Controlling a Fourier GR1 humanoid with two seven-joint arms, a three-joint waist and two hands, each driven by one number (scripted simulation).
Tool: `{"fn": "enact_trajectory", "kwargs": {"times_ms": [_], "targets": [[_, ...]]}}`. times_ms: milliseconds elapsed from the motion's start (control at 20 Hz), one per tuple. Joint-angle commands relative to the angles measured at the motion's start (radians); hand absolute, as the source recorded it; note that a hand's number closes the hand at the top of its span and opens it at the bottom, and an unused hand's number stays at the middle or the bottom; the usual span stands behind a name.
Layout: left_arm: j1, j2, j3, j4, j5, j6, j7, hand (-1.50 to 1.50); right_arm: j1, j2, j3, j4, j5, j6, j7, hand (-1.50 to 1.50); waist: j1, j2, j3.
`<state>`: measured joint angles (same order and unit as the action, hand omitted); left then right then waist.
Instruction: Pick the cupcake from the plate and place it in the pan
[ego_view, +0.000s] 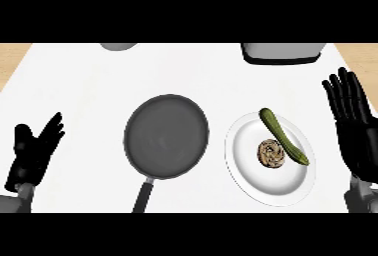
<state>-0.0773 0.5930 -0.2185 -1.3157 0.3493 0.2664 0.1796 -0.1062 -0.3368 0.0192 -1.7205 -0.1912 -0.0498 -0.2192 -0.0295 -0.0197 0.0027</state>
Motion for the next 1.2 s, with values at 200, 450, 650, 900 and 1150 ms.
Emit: {"fn": "enact_trajectory", "kwargs": {"times_ms": [200, 450, 650, 900, 1150], "targets": [[-0.078, 0.048, 0.003, -0.002, -0.073, 0.024, 0.001, 0.0, -0.132, -0.041, 0.231, 0.003, -0.24, 0.471, 0.039, -1.5, 0.102, 0.036, 0.003], [-0.06, 0.044, 0.019, 0.023, -0.067, 0.028, 0.008, 0.0, -0.101, -0.062, 0.043, 0.228, -0.035, 0.222, -0.021, 1.5, 0.053, 0.035, -0.001], [-0.062, 0.007, 0.025, 0.057, -0.088, 0.057, -0.021, 0.0, -0.076, -0.075, -0.039, 0.369, -0.339, 0.567, -0.193, -1.5, 0.041, 0.029, 0.0], [-0.043, 0.036, 0.048, 0.02, -0.093, 0.021, 0.016, 0.0, -0.166, -0.199, -0.035, 0.456, -0.187, 0.756, -0.32, -1.5, 0.043, 0.022, -0.001], [-0.049, -0.013, 0.038, 0.048, -0.107, 0.033, -0.004, 0.0, -0.207, -0.371, -0.061, 0.385, -0.072, 0.747, -0.276, -1.5, 0.032, 0.02, -0.003]]}}
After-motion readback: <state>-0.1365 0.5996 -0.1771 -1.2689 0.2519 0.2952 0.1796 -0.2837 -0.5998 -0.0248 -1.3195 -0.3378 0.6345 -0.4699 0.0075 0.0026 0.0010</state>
